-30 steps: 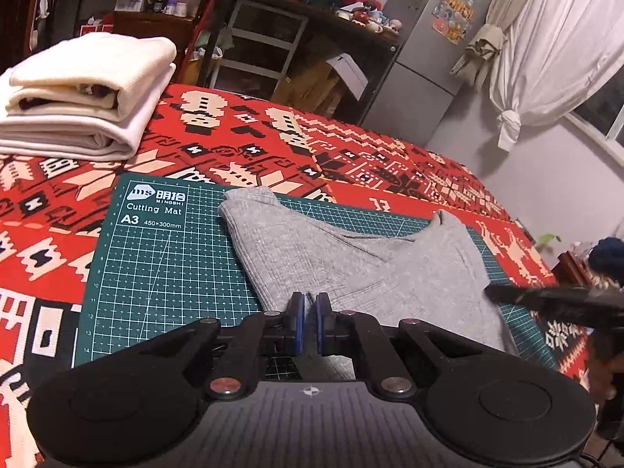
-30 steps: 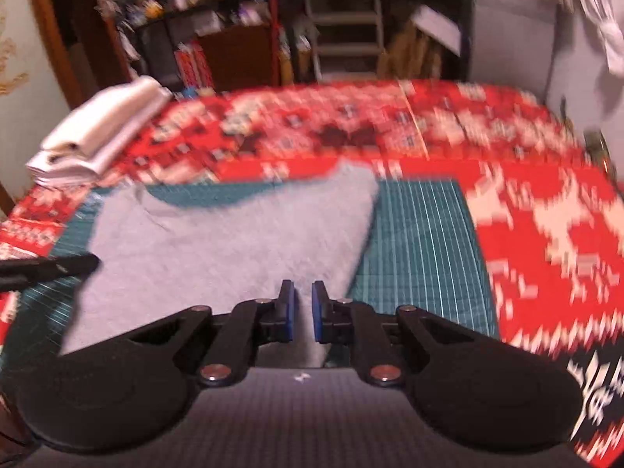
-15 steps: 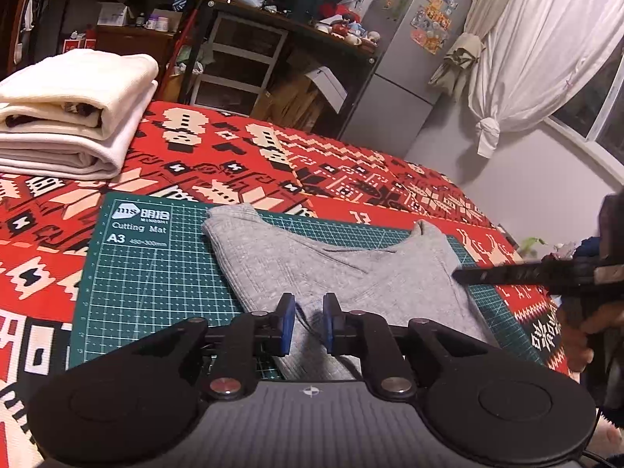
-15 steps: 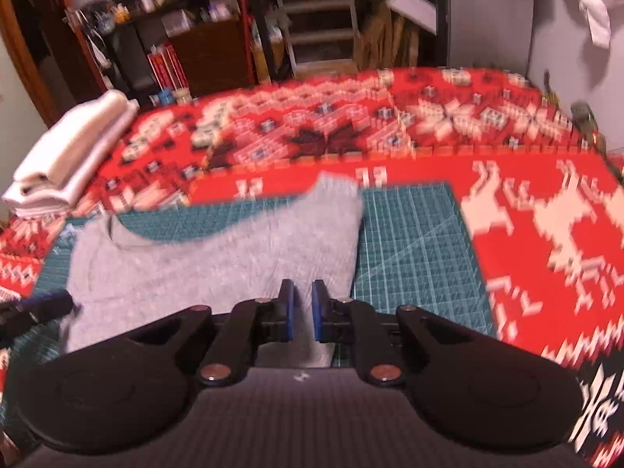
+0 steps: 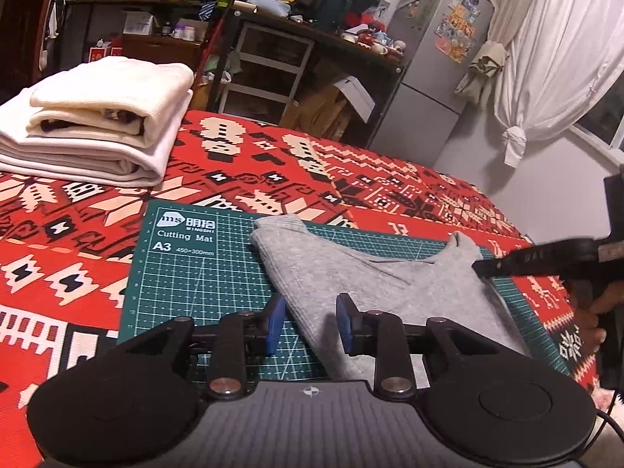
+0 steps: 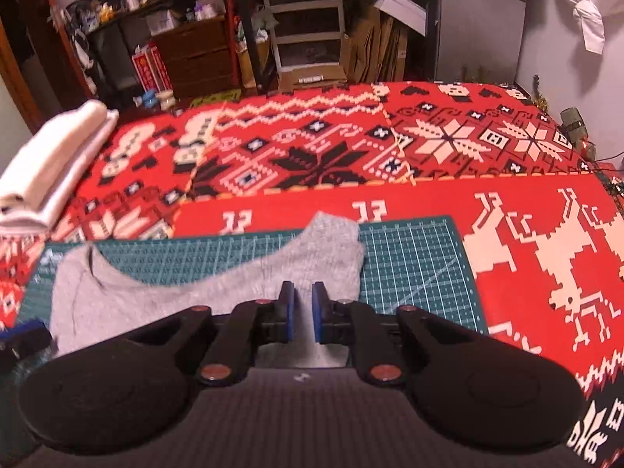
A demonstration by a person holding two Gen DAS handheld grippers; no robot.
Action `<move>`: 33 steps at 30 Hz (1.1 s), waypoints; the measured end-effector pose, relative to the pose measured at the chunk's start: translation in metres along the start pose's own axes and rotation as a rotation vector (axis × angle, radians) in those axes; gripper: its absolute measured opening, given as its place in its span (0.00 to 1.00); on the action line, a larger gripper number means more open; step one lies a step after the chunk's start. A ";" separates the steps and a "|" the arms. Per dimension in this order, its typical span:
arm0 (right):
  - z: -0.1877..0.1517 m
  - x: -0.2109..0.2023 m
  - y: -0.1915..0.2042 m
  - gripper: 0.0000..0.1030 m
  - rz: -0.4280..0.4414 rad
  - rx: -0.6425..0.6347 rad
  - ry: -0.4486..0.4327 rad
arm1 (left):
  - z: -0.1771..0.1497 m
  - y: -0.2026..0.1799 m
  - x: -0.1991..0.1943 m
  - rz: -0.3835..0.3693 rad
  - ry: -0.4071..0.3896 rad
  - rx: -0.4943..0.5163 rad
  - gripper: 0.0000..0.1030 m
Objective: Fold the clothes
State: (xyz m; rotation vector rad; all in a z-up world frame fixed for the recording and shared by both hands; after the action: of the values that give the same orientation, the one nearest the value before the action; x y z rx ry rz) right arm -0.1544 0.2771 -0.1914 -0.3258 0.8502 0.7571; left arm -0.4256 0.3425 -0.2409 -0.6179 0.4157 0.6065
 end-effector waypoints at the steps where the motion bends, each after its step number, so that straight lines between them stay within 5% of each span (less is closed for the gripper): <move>1: 0.002 0.001 -0.001 0.10 -0.004 0.011 0.002 | 0.000 0.000 0.000 0.003 0.001 -0.002 0.28; 18: -0.004 -0.033 0.004 0.11 0.027 -0.037 -0.006 | -0.005 -0.001 0.005 0.050 0.011 0.024 0.33; 33: -0.055 -0.054 0.002 0.13 0.081 -0.015 0.080 | -0.012 -0.007 0.003 0.057 -0.027 0.053 0.38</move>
State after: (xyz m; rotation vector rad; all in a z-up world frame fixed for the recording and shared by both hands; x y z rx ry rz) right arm -0.2094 0.2229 -0.1845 -0.3383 0.9385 0.8300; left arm -0.4210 0.3318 -0.2490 -0.5480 0.4243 0.6559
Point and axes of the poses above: each gripper's, at about its wrist camera, not at the fingertips, and x roughly the way its jaws point, y to its left, z to its top, the point moved 3 cm from there along x, roughly the way its jaws point, and after that the axes turned 8 degrees about -z, right-handed, at the moved point
